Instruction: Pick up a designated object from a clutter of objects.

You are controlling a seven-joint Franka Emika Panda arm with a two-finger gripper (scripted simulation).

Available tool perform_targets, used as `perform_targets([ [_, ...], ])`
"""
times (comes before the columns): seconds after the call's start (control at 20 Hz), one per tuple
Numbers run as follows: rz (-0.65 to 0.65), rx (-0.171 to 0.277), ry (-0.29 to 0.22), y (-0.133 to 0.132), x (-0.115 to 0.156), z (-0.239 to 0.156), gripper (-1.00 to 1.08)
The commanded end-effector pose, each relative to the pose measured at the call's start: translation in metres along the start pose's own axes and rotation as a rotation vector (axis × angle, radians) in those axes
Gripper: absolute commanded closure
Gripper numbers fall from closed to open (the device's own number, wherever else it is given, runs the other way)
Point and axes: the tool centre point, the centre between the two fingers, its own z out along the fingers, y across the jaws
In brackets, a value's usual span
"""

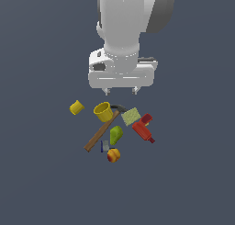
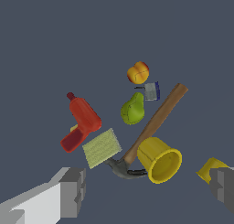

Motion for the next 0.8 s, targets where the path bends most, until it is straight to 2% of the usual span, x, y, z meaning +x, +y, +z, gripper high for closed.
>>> perform_targets([
  [0.0,0.0,0.0,0.0,0.0,0.0,0.0,-0.92],
  [0.4,-0.069,-0.022,0.01,-0.012,0.006,-0.001,-0.92],
  [0.75,-0.072,-0.023,0.011,-0.013,0.007,-0.001,-0.92],
])
